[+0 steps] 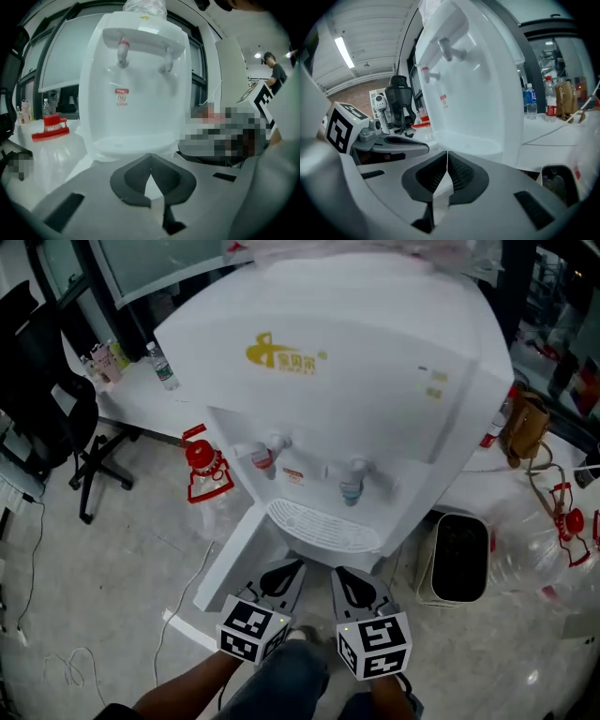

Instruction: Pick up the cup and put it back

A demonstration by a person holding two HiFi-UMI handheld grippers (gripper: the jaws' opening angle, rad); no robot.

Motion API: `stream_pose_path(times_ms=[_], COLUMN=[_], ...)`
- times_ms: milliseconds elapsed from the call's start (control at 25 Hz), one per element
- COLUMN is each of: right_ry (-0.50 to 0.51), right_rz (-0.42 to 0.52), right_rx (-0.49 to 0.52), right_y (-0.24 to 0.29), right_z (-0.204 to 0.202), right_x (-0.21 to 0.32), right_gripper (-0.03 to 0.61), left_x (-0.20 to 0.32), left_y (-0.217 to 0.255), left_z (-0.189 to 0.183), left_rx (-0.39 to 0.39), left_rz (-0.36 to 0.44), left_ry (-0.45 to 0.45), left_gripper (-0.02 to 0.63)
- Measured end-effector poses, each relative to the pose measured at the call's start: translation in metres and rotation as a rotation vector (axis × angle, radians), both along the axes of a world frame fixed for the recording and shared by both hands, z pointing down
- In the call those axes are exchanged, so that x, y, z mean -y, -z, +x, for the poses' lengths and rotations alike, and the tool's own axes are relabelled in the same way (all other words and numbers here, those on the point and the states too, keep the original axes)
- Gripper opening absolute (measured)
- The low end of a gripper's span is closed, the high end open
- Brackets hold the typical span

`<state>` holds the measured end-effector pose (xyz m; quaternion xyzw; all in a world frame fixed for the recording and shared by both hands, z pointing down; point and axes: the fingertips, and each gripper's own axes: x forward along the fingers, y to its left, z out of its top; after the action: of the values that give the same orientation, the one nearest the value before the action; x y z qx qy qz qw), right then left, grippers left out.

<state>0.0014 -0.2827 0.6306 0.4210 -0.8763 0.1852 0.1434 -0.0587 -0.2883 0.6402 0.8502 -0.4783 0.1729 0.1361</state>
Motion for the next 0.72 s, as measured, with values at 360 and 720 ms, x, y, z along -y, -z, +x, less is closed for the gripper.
stream_pose_path(times_ms=[360,720], right_ry=[0.016,0.046], right_rz=[-0.018,0.003], right_rx=[-0.008,0.006], right_y=[0.171,0.344], right_z=[0.004,0.003], right_x=[-0.019,-0.04], right_gripper=[0.023,0.023], left_x=[-0.023,-0.042], left_y=[0.17,0.335], left_z=[0.013,0.025], left_rx=[0.007,-0.026], left_rz=[-0.009,0.001], left_ry=[-0.012,0.034], left_gripper=[0.011,0.011])
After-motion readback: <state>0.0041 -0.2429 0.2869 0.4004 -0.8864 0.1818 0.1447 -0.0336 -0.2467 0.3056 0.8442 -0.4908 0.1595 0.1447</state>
